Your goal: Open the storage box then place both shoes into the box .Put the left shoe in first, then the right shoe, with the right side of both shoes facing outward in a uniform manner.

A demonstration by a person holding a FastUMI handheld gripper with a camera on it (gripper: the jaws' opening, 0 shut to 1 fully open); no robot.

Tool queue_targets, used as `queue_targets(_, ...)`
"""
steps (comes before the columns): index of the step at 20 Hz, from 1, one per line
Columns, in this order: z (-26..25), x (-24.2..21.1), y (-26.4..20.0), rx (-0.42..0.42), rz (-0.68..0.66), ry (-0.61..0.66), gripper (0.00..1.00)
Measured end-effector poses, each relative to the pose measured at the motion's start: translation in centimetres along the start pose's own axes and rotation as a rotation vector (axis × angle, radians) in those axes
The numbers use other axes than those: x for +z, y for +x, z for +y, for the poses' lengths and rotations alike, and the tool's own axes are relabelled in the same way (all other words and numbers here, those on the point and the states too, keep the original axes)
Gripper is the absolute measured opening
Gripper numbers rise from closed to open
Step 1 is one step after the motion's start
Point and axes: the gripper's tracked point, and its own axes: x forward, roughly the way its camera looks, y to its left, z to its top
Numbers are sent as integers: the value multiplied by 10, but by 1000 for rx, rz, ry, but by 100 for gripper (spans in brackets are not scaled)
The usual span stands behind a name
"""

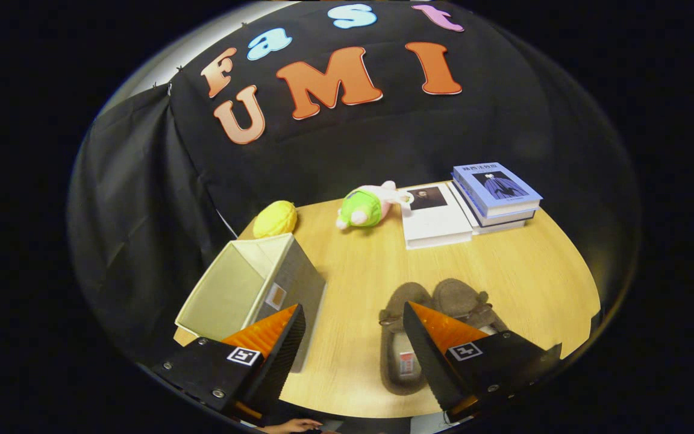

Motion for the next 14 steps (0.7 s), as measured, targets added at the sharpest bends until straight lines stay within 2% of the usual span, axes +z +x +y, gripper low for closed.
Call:
queue_targets(4,-25,-34,11,-11,76,-23,93)
queue_targets(11,-53,-84,47,-65,191,-42,78)
queue_targets(14,-68,-86,60,-108,183,-39,74)
